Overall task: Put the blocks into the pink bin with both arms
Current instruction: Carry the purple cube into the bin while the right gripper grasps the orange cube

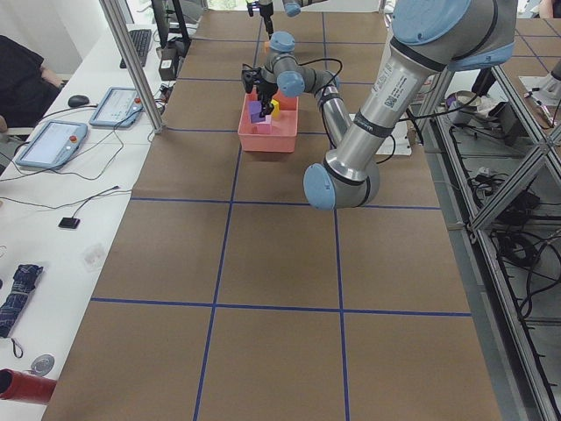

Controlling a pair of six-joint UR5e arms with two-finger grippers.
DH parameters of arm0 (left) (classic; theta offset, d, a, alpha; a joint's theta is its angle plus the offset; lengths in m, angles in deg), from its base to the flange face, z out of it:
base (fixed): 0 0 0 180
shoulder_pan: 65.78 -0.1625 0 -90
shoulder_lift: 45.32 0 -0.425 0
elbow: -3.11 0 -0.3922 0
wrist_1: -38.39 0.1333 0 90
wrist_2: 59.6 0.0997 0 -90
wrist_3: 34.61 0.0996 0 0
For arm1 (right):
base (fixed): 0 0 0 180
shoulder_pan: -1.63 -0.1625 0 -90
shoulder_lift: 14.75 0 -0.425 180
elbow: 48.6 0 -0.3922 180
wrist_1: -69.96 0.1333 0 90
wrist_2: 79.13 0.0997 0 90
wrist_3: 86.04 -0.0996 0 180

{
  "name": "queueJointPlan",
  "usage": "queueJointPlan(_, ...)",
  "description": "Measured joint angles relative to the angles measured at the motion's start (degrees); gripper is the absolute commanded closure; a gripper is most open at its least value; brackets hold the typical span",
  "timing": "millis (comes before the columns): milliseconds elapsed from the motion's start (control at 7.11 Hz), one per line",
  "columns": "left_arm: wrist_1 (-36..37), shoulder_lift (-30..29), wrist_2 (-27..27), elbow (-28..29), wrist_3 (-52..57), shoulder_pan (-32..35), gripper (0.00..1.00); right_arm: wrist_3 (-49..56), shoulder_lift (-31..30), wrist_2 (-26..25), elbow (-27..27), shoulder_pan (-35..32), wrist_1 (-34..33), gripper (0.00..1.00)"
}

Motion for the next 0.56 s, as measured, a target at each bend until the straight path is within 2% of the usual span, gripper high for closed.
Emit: queueJointPlan(563, -0.10, -0.24, 1.80, 0.57, -0.29, -1.67, 1.00, 0.29, 1.59, -0.19, 3.01, 3.06, 0.12, 0.00)
